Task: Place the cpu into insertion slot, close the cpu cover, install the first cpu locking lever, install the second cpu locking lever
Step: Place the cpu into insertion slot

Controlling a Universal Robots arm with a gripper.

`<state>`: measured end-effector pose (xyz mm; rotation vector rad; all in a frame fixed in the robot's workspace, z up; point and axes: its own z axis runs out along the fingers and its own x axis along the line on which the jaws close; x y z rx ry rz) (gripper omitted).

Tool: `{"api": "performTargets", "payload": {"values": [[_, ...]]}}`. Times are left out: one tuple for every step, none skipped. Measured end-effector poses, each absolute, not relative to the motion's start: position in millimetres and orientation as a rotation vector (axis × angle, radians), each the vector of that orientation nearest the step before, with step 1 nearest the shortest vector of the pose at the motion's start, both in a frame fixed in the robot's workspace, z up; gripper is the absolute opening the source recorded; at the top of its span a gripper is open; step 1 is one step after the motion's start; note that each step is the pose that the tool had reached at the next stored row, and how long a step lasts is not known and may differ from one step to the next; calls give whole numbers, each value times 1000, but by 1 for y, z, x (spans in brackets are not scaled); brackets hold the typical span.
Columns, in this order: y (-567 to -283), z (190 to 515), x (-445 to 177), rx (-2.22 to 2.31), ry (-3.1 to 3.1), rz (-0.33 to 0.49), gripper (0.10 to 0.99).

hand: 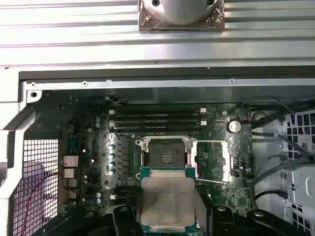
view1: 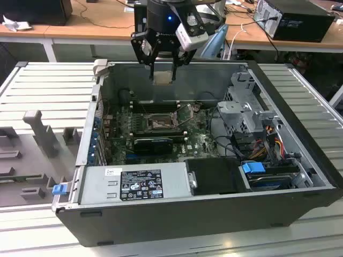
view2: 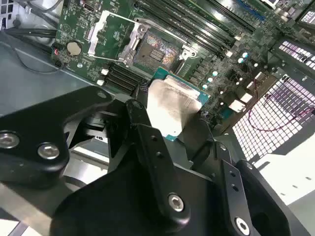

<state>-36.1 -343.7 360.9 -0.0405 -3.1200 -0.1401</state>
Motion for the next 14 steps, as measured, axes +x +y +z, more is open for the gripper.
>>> {"api": "performTargets", "payload": {"values": [[-344,361,-36,-58,-3120,-140,529],[-344,361,-36,-93,-3120,-141,529],[-344,361,-36,-112,-3120,-141,529],[-344,361,-36,-117,-3120,-141,529],[-344,360,-36,-124,-3120,-141,529],[-344,360,-36,-124,-3120,-141,529],[-344,360,-36,-124,-3120,-141,529],[-344,360,-36,-124,-3120,-141,529],[-344,360,-36,-125,-3120,-141,529],[-344,360,-36,-125,-3120,-141,529],[-344,360,-36,-125,-3120,-141,529],[-344,360,-36,-126,-3120,-141,529],[-344,360,-36,-128,-3120,-141,529],[-344,360,-36,-133,-3120,-141,529]]}}
